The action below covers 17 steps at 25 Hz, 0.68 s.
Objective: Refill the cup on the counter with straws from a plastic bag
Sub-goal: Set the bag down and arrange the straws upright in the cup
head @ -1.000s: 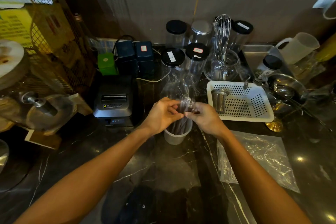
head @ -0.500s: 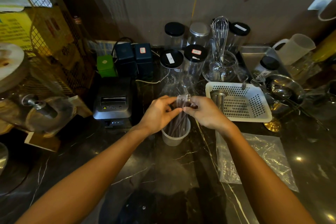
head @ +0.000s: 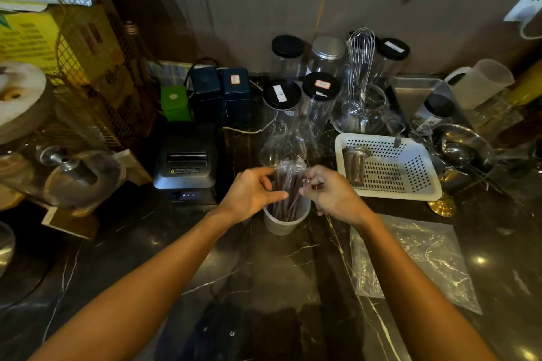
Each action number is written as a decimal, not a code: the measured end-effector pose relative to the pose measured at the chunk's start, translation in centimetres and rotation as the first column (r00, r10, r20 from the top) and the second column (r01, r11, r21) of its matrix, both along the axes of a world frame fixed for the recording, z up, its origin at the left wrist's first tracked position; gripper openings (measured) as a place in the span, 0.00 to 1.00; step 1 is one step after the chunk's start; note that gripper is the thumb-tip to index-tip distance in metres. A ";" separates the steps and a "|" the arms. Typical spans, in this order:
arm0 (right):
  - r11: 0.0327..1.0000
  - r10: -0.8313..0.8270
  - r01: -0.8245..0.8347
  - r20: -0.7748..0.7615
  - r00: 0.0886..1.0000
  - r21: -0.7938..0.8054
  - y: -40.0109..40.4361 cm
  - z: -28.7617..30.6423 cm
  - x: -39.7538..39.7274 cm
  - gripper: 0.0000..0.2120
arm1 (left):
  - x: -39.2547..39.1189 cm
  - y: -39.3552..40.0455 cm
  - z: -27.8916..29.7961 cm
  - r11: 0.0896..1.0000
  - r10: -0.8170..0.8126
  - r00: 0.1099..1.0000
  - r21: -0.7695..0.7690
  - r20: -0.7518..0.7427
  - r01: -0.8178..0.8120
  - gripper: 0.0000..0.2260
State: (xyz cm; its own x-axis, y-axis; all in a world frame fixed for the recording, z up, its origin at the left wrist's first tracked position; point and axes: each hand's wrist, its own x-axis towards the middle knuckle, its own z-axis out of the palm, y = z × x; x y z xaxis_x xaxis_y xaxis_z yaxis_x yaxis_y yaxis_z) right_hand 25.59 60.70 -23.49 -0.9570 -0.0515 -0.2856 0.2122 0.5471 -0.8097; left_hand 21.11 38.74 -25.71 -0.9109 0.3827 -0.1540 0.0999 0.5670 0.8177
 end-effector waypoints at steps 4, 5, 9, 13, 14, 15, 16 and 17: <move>0.993 -0.054 0.066 -0.120 0.991 0.095 -0.4 0.3 0.3 0.07 | 0.5 0.5 0.4 0.999 -0.041 0.996 0.005 -0.083 0.041 0.10; 0.988 -0.044 0.066 -0.149 0.988 0.143 -0.5 0.6 0.3 0.07 | 0.5 0.7 0.4 0.999 -0.036 0.994 -0.004 -0.101 0.036 0.06; 0.940 0.061 0.013 -0.204 0.977 0.342 -0.8 2.5 0.5 0.08 | 0.4 0.8 0.4 0.998 -0.030 0.991 -0.051 -0.132 0.024 0.10; 0.928 0.030 0.063 -0.243 0.970 0.368 -0.8 3.8 0.6 0.09 | 0.1 0.2 0.0 0.999 -0.034 0.989 -0.040 -0.144 0.029 0.05; 0.942 0.017 0.058 -0.220 0.975 0.330 -0.8 3.7 0.4 0.08 | 0.1 0.1 0.0 0.999 -0.037 0.989 -0.022 -0.147 0.034 0.01; 0.957 0.004 0.046 -0.173 0.985 0.286 -0.8 3.6 0.2 0.07 | 0.1 0.1 0.1 1.000 -0.029 0.989 -0.008 -0.146 0.028 0.04; 0.970 -0.013 0.041 -0.118 0.993 0.240 -0.9 3.2 0.1 0.07 | 0.1 0.0 0.1 1.000 -0.026 0.990 0.008 -0.136 0.027 0.09; 0.979 -0.033 0.047 -0.073 0.997 0.199 -0.8 2.8 -0.1 0.07 | 0.0 0.0 0.0 0.999 -0.021 0.992 0.030 -0.124 0.025 0.11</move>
State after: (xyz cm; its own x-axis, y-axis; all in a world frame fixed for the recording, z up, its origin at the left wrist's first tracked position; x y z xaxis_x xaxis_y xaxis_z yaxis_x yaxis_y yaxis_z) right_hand 25.53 59.87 -20.72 -0.9747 0.0386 -0.2200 0.1849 0.6918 -0.6980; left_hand 21.15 38.73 -25.70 -0.9132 0.4066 -0.0283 0.2141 0.5377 0.8155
